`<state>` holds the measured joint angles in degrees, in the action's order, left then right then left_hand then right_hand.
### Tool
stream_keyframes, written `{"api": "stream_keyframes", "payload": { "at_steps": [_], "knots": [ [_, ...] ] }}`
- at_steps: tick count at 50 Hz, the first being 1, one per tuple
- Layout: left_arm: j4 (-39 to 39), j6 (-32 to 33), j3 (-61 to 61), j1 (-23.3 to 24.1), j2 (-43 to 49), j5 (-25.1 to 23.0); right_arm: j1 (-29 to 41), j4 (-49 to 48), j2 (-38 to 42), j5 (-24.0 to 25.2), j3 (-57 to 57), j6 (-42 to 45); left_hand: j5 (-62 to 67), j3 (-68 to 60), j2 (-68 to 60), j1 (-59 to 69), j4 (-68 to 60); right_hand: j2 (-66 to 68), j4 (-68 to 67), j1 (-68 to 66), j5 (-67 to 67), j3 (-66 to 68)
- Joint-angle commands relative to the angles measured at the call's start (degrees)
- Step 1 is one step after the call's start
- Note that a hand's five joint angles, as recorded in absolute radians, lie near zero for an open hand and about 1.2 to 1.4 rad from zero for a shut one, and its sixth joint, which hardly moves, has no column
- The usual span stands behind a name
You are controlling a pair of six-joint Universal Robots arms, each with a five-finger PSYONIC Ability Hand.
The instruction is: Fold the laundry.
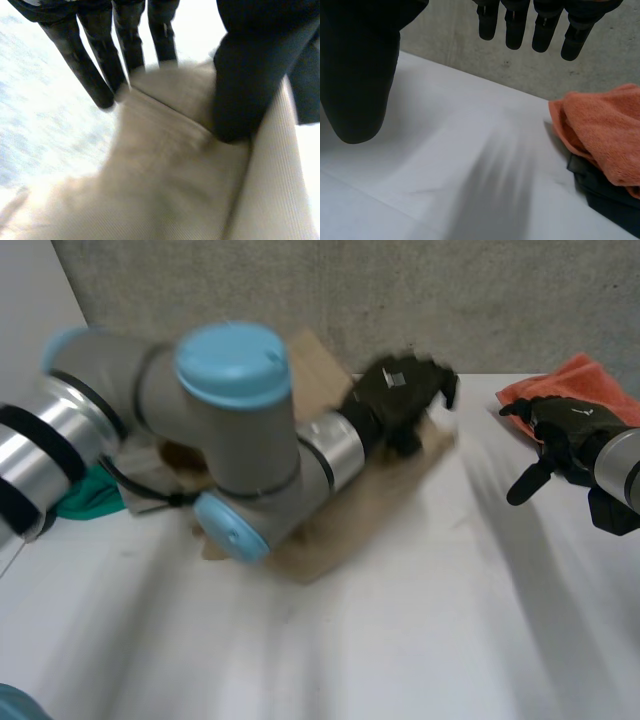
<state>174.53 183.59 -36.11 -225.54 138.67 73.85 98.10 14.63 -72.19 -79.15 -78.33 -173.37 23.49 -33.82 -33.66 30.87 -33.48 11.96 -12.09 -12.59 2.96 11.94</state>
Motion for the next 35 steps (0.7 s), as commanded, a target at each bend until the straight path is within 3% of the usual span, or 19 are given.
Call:
{"api": "stream_keyframes", "payload": {
  "at_steps": [1, 9, 18, 29, 35],
  "knots": [
    [-1.9, 6.4, -4.1, 1.2, -0.1, 0.0, -0.9, -2.8, 0.9, 2.9, -2.2, 5.5, -22.9, 23.3, 23.1, -20.3, 22.9, -2.0, 2.1, 2.6, -3.0, -1.9],
    [-4.2, 7.9, -11.9, -2.4, -11.7, 8.9, 1.5, -3.2, 0.5, 6.9, -1.7, 12.8, -23.5, 23.8, 23.7, -20.9, 23.5, -2.0, 2.1, 2.6, -3.0, -1.9],
    [-4.9, 8.3, -27.1, -6.6, -21.2, 18.5, 10.2, -2.3, 5.3, 12.8, 5.2, 16.6, -23.5, 23.8, 23.7, -20.9, 23.5, -2.0, 2.1, 2.6, -3.0, -1.9],
    [-0.3, 10.1, -36.5, -11.5, -16.2, 26.3, 16.9, 3.8, 24.1, 11.2, 22.2, 20.0, -23.5, 23.8, 23.7, -20.9, 23.5, -1.1, 1.3, 1.7, -2.1, -1.1],
    [2.3, 10.7, -36.0, -14.8, -10.4, 25.4, 19.0, 4.4, 32.6, 10.4, 28.9, 18.0, -23.5, 23.8, 23.7, -20.9, 23.5, 1.4, -1.3, -0.8, 0.4, 1.4]
  ]
}}
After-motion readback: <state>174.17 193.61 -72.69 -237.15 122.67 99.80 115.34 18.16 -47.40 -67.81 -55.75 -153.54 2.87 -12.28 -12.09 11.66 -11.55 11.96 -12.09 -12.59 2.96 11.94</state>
